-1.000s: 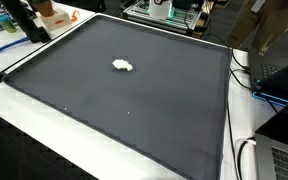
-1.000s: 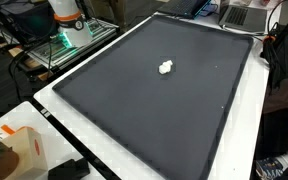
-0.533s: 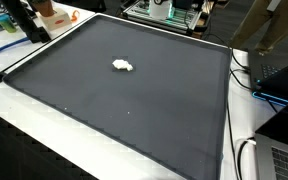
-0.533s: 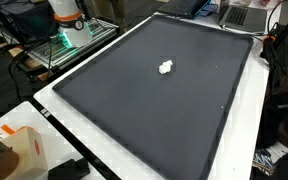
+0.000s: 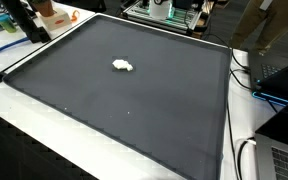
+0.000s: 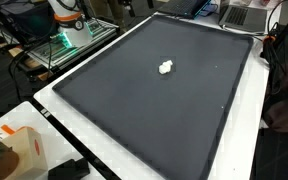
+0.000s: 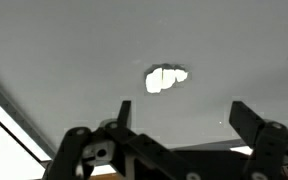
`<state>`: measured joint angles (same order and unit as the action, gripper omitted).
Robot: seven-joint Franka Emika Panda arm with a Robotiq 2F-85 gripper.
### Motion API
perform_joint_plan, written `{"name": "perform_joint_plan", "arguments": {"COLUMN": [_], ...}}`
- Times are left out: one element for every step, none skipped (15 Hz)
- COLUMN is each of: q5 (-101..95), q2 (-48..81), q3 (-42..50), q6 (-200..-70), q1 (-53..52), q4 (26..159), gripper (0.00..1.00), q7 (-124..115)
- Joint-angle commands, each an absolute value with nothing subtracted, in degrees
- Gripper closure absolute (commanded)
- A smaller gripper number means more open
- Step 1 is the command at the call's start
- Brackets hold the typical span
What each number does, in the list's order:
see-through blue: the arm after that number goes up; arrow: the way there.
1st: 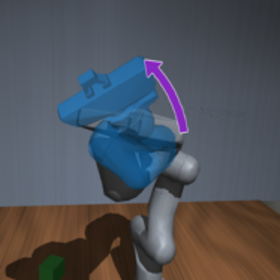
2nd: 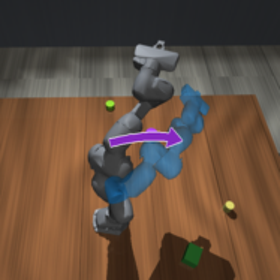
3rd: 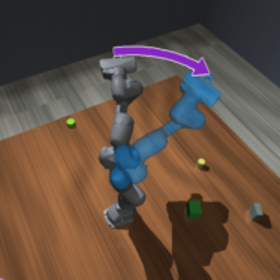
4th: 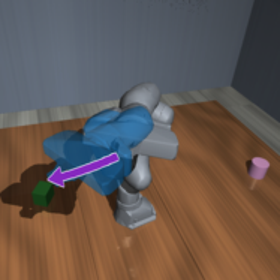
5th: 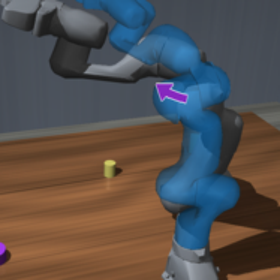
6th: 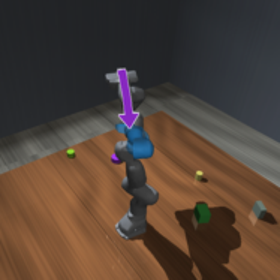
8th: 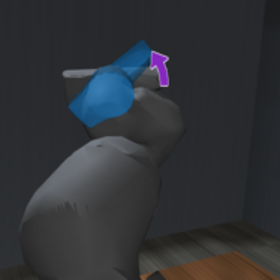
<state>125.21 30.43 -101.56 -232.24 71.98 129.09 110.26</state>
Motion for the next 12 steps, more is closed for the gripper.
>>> {"name": "perform_joint_plan", "arguments": {"q5": [122.6, 122.6, 122.6, 122.3, 122.4, 123.8, 123.8, 123.8, 123.9, 123.9, 122.6, 122.1], "q2": [30.3, 30.0, 29.8, 29.1, 29.2, 30.0, 29.9, 29.9, 29.8, 29.8, 26.6, 25.2], "q3": [-95.6, -94.0, -92.9, -91.7, -90.7, -92.5, -91.6, -91.1, -91.0, -91.0, -89.0, -87.7], "q6": [-227.0, -225.2, -223.7, -221.8, -220.9, -222.8, -222.0, -221.8, -221.8, -221.8, -219.0, -217.5], "q1": [67.3, 66.3, 65.6, 64.9, 64.2, 65.6, 65.0, 64.6, 64.4, 64.4, 63.0, 61.9], "q4": [129.1, 128.8, 128.8, 128.9, 129.0, 128.6, 128.6, 128.6, 128.6, 128.6, 129.2, 129.6], "gripper": [0.00, 0.00, 0.00, 0.00, 0.00, 0.00, 0.00, 0.00, 0.00, 0.00, 0.00, 0.00], "q7": [108.2, 107.8, 107.6, 106.6, 106.6, 108.9, 108.8, 108.7, 108.7, 108.6, 104.2, 101.8]}}
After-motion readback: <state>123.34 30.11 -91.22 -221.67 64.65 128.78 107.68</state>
